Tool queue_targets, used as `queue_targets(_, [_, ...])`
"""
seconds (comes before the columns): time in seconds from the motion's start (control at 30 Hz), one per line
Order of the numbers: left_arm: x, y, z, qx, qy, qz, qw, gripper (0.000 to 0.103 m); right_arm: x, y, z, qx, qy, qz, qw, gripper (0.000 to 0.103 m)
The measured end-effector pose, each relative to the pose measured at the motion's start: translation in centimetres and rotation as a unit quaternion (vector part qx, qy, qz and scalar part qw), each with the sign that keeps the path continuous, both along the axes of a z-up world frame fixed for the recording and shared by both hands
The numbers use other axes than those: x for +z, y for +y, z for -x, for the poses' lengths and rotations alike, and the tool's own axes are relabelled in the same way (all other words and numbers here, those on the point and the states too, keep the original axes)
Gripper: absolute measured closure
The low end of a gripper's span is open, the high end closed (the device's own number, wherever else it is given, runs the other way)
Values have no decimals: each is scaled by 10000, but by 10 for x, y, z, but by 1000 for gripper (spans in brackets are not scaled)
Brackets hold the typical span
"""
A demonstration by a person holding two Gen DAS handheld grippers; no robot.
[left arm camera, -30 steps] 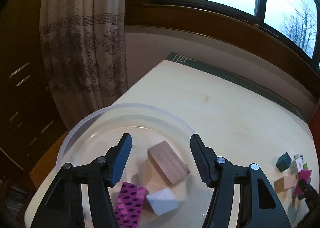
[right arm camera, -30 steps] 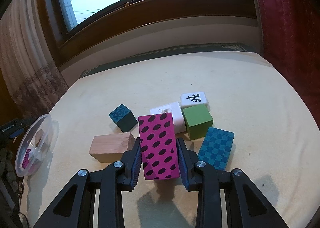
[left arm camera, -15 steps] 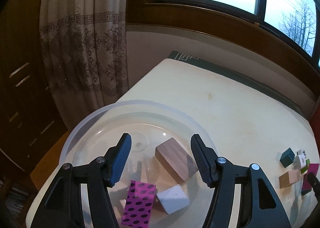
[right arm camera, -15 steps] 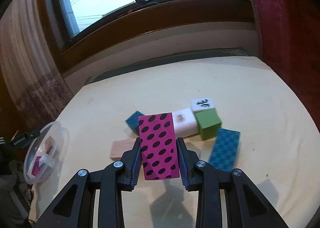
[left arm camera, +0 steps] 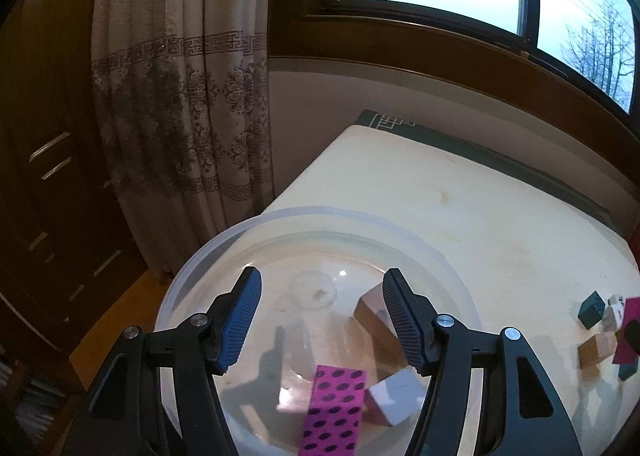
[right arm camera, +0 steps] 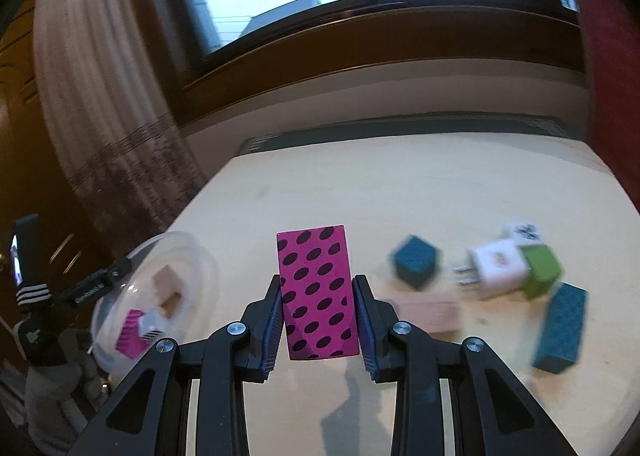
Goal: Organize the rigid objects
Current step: 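Carry the pink polka-dot brick into the clear bowl and release with the right tool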
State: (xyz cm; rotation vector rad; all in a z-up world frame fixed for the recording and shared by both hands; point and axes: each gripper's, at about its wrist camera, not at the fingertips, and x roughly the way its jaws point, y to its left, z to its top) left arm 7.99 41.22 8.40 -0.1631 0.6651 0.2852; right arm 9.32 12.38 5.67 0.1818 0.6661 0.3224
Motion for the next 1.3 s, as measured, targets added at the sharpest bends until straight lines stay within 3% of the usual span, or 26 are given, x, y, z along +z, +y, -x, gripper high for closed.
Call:
queue_targets(0.47, [6,23,15,-87,-121,-7,9999,37,20,93,-3,864,-142,95,9961,68])
queue_targets(0.77, [10,27,20,-104,-170,81,9998,37,31,128,-12,1113,-186,63,9936,68])
queue_targets(1.3, [16,35,23,102,-281,99,9995,36,26,169,-26,1603,-26,-171,9869,67])
